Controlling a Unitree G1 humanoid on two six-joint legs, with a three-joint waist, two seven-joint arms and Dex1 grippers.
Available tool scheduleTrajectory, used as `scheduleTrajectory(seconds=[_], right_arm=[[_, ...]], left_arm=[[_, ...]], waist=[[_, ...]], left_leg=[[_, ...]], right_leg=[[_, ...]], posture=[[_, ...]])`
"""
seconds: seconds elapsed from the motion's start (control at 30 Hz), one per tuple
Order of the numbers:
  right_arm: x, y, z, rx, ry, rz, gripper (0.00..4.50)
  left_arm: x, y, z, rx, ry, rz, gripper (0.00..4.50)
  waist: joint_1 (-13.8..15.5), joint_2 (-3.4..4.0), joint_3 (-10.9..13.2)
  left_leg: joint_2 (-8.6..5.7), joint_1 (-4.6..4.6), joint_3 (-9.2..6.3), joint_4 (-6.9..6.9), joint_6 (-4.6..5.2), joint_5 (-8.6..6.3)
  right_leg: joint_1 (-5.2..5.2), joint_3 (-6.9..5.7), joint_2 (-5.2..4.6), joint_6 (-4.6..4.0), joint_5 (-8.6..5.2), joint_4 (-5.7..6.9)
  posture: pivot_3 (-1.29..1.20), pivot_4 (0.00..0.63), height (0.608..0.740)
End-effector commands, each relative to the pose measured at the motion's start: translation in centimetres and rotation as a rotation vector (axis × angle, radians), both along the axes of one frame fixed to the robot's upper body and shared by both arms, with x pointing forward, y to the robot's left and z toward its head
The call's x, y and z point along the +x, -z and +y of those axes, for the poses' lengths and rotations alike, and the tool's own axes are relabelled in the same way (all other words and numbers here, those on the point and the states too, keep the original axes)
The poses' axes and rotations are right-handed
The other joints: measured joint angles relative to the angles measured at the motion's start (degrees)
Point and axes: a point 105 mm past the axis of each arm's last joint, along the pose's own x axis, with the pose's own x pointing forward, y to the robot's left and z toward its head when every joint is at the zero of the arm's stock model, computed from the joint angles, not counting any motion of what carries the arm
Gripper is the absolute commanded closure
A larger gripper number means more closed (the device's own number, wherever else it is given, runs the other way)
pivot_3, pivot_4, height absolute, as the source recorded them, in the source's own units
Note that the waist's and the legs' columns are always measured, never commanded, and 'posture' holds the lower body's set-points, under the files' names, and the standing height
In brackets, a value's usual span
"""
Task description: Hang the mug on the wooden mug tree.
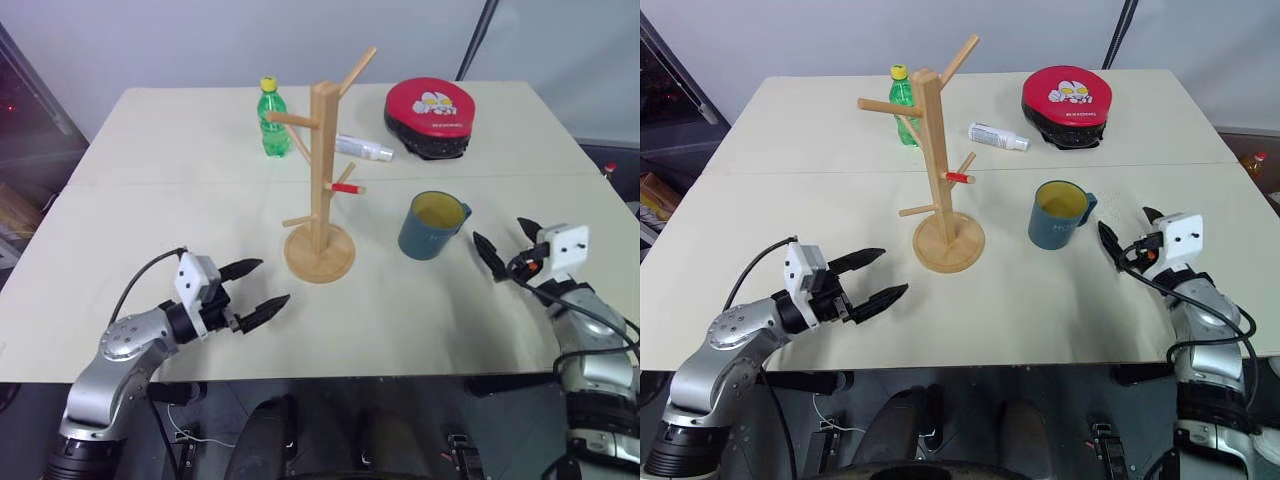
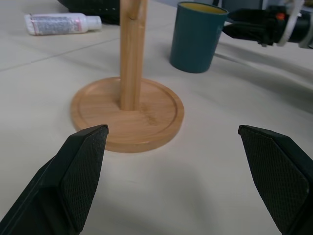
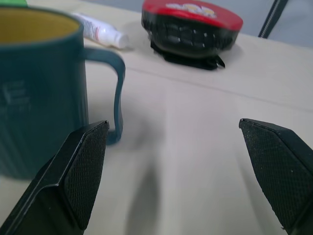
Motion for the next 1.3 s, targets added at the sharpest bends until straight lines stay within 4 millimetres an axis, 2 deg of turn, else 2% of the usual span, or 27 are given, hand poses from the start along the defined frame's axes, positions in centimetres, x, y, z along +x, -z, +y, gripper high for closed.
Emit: scheduleTrajectory(seconds=[0.03, 0.6, 1.2, 1.3], right_arm=[[0.5, -1.5, 0.0, -0.028, -0.024, -0.051, 0.08], [3.2, -1.1, 1.1, -0.008, -0.104, -0.029, 0.08], [5.5, 0.0, 2.8, 0.057, -0.194, 0.027, 0.08], [5.6, 0.0, 3.0, 0.066, -0.210, 0.030, 0.90]], left_arm=[[-0.2, -1.3, -0.5, 0.001, 0.018, -0.056, 0.00], [-0.9, -0.6, -0.8, -0.010, 0.038, -0.057, 0.00], [-0.9, -1.2, -1.1, -0.005, 0.048, -0.079, 0.00], [-0.9, -1.2, -1.0, -0.003, 0.046, -0.081, 0.00]], waist=[[0.01, 0.00, 0.00], [-0.06, 0.00, 0.00], [-0.86, 0.00, 0.00], [-1.09, 0.00, 0.00]], left_leg=[[0.00, 0.00, 0.00, 0.00, 0.00, 0.00], [0.00, 0.01, 0.00, 0.01, 0.00, 0.00], [0.00, 0.02, 0.01, 0.04, 0.01, 0.01], [-0.01, 0.02, 0.00, 0.04, 0.01, 0.01]], right_leg=[[0.01, 0.00, 0.00, 0.00, 0.00, 0.00], [0.01, -0.02, 0.01, 0.03, 0.02, 0.01], [0.03, -0.07, 0.04, 0.05, 0.03, 0.06], [0.04, -0.08, 0.04, 0.06, 0.03, 0.07]], posture=[[0.00, 0.150, 0.740], [0.00, 0.150, 0.740], [0.00, 0.150, 0.740], [0.00, 0.150, 0.740]])
